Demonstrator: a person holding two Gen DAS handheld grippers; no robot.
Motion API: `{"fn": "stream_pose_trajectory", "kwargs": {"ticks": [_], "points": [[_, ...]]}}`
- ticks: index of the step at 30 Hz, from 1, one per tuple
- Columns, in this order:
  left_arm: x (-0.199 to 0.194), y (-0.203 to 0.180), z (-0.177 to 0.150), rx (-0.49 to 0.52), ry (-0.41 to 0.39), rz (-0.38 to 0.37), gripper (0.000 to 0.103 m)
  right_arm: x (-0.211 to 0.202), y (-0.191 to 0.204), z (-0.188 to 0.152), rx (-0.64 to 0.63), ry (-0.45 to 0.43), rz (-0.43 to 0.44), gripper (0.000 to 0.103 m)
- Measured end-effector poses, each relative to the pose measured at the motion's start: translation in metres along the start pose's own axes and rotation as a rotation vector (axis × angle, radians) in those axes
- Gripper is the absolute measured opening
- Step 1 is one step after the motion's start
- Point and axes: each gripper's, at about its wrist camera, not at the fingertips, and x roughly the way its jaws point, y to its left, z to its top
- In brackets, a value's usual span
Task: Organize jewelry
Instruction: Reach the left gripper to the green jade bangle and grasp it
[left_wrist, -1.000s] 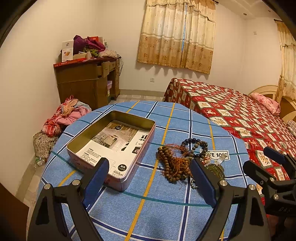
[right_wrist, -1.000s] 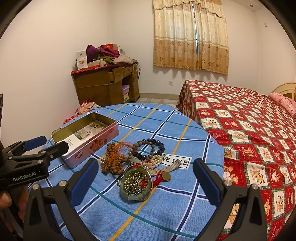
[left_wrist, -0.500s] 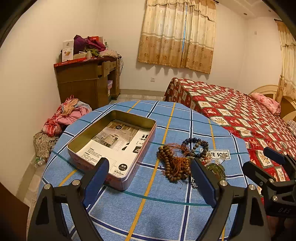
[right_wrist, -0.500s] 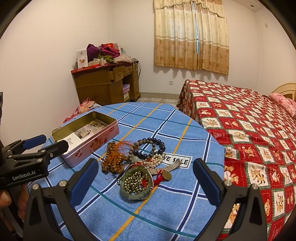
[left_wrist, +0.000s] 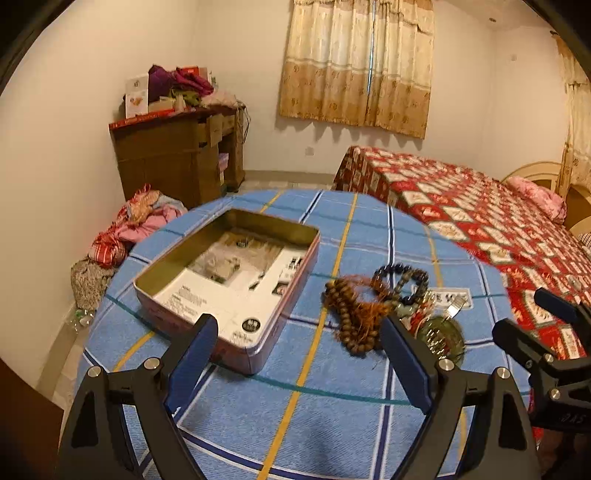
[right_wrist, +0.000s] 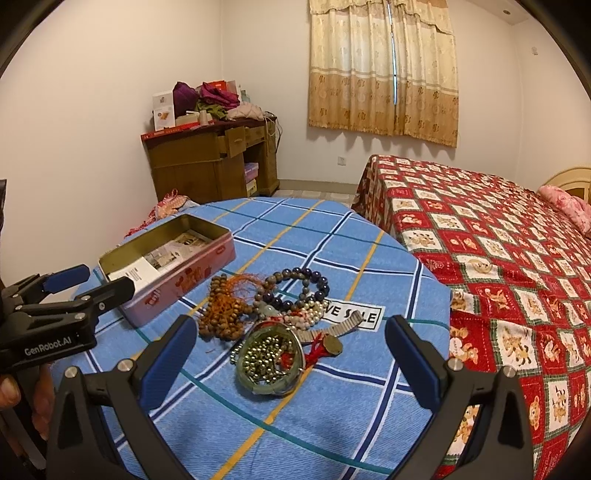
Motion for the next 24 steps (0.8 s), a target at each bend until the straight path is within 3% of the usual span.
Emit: {"fn": "stream_pose_trajectory", "kwargs": {"ticks": [4,6,8,11,15,17,19,24], "points": [[0.01,-0.004,-0.007,0.031,0.013,0.019,0.089,0.015,-0.005,-0.009,-0.016,0.04,-0.008,0.103],[0.017,-0.004,-0.009,0.033,0.029,0.016,0.089,0.023,-0.008,-0.012,-0.015,0.063,-0.003,0.093],[0.021,-0.004,-0.01,0.029,0.038,0.005,0.089,0.035,-0.01,-0.016,-0.029,0.107,-0.013,0.074],[0.025,-0.009,-0.008,0.052,0.037,0.0,0.089,0.05,-0.012,-0.02,-0.025,0.156,0.0,0.056],[0.029,-0.013,-0.006,0.052,0.047,-0.016,0.089,0.062,-0.014,-0.021,-0.021,0.188,0.022,0.043],[0.032,-0.015,-0.005,0.063,0.048,-0.017,0.089,0.068,-0.014,-0.021,-0.009,0.209,0.069,0.022],[0.034,-0.017,-0.003,0.067,0.05,-0.023,0.089,0.069,-0.014,-0.022,0.0,0.222,0.103,0.01],[0.036,-0.02,0.003,0.072,0.051,-0.031,0.089,0.056,-0.015,-0.021,0.027,0.188,0.157,0.009]]}}
